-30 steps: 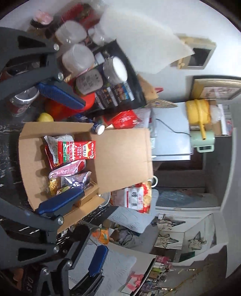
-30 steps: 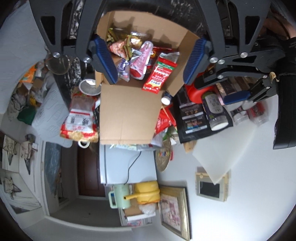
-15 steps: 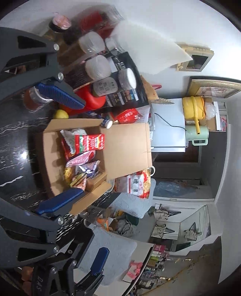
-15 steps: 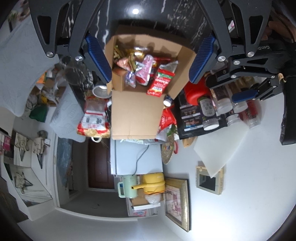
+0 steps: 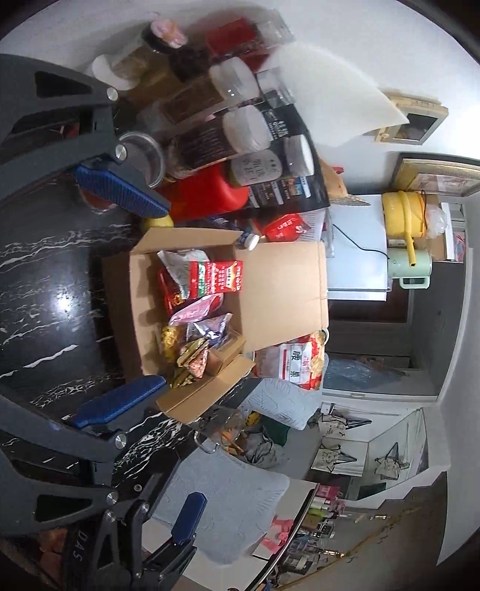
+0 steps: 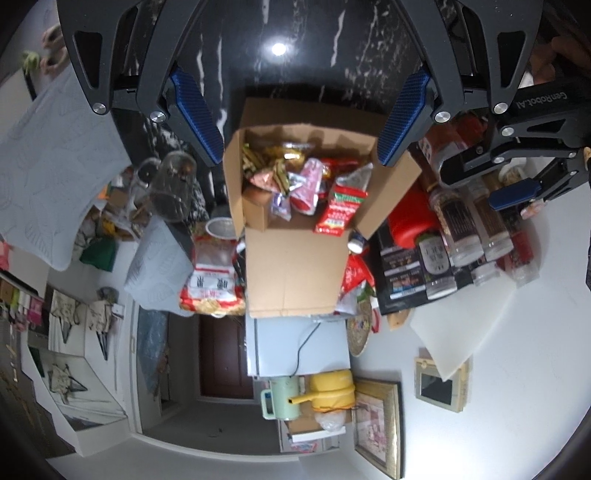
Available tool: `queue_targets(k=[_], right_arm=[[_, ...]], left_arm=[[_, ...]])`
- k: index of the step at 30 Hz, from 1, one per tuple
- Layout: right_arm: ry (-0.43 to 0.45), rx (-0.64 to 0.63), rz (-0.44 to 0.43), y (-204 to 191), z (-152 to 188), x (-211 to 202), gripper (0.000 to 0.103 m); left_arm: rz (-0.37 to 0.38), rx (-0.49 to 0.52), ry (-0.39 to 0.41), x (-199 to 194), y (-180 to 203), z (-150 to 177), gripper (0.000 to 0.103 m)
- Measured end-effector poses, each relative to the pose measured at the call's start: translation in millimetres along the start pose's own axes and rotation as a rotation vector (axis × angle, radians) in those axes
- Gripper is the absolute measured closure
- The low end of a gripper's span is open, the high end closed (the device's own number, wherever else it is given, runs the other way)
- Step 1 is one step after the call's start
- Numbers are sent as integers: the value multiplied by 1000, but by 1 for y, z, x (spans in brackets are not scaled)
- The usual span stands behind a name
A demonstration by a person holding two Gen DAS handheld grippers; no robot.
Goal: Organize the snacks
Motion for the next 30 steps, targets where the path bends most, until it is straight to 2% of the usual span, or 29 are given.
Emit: queue_targets(k=[6, 19, 30], right_arm=[[-33, -8, 4, -1, 13, 5, 17], [-45, -7, 36, 3, 17, 11, 17], [-53, -11, 45, 4, 19, 13, 17]], left_arm=[[0, 12, -24, 5, 5, 10, 15], [-5, -7, -79, 16, 0, 21, 15], [-25, -5, -89, 20, -5, 23, 15]])
Point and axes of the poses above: each gripper's, at about its wrist camera, not at the fingertips, and x roughly the way its jaws point, y to its right, z to its underside, the point moved 5 cm from there along x, roughly the way its jaws point, and after that the axes turned 15 degrees about y, right-handed, at the moved point
